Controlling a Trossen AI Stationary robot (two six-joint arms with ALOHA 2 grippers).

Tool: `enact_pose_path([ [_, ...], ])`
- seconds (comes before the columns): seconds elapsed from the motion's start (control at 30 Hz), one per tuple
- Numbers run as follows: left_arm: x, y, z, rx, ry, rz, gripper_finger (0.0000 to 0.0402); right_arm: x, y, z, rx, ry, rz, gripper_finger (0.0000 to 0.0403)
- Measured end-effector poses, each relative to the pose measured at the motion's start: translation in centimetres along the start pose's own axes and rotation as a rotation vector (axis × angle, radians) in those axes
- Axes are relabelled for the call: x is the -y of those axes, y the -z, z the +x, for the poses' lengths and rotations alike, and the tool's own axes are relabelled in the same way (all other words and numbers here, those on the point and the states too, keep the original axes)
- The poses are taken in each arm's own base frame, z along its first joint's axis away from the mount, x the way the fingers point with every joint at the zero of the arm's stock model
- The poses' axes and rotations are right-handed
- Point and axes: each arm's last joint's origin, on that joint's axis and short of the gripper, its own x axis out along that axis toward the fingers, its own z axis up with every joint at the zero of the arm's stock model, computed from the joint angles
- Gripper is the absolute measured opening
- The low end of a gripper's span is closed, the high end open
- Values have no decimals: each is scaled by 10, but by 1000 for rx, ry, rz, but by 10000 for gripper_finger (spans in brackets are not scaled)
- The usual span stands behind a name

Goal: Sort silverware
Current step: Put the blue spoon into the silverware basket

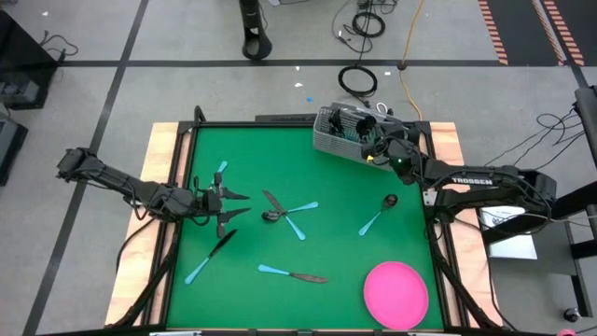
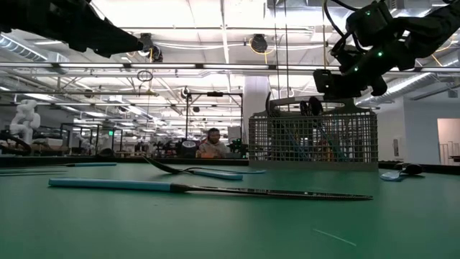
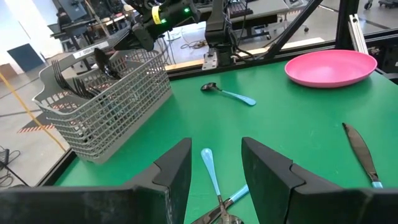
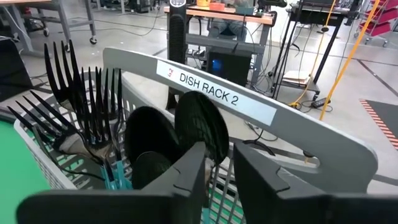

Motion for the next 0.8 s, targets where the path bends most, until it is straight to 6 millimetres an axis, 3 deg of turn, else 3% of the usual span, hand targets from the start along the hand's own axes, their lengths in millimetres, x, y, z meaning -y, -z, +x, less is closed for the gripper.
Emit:
enact_pose_path([
  [0.3, 1, 0, 0, 5, 26, 0, 143, -5, -25, -6, 20, -40, -33, 97],
  [0.8, 2, -4, 0, 43, 68, -15, 143, -30, -88, -57, 40, -419, 24, 98],
])
